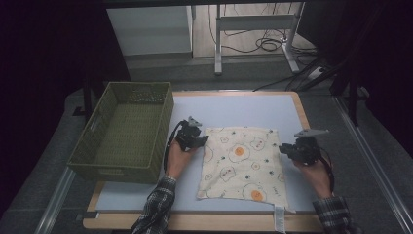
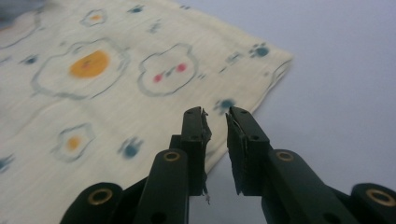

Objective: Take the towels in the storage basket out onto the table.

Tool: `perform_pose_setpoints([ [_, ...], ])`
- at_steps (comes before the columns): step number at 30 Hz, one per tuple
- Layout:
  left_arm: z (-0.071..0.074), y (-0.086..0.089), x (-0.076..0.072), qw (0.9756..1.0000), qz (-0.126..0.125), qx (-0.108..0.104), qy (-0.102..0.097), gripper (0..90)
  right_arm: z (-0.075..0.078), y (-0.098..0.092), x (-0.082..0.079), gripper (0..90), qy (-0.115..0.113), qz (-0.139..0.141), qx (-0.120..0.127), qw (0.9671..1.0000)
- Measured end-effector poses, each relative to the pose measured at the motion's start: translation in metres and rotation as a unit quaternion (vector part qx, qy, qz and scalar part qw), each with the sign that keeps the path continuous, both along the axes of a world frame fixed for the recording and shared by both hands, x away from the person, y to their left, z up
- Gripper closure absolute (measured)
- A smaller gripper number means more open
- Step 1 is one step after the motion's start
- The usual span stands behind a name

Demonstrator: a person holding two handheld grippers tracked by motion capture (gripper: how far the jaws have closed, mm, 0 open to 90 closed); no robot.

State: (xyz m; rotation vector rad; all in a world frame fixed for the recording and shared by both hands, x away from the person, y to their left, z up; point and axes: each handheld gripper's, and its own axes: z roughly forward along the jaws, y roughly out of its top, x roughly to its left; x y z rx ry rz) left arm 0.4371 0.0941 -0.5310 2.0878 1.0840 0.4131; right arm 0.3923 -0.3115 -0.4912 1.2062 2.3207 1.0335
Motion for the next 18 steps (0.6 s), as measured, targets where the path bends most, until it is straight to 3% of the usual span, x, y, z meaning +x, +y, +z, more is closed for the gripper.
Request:
perform_pose_setpoints([
  [1,-0.001,0.001,0.003,1.0000,0.004,0.000,-0.001,57.6,-0.001,0.002,0.014,76.5,0.000,-0.007,-0.006,1.0000],
  [2,-0.001,0.001,0.006,1.0000,0.006,0.002,-0.003,57.6,-0.001,0.002,0.014,76.5,0.000,-0.007,-0.006,1.0000],
  [3,-0.002,0.002,0.009,0.9999,0.009,-0.003,-0.004,58.6,-0.003,0.003,0.028,76.8,-0.002,-0.017,-0.012,0.9998],
  [8,-0.004,0.001,0.020,0.9999,0.010,0.004,-0.008,59.8,-0.008,0.003,0.050,79.2,-0.001,-0.030,-0.022,0.9993],
  [9,-0.004,0.000,0.023,0.9999,0.012,0.003,-0.008,60.1,-0.010,0.002,0.058,79.5,0.001,-0.034,-0.012,0.9993],
  [14,-0.005,-0.002,0.031,0.9998,0.017,0.005,-0.010,59.9,-0.015,0.005,0.071,77.7,0.002,-0.040,0.001,0.9992],
  [18,-0.007,-0.004,0.036,0.9997,0.022,0.004,-0.009,58.4,-0.020,0.009,0.079,73.8,0.005,-0.043,-0.005,0.9991],
])
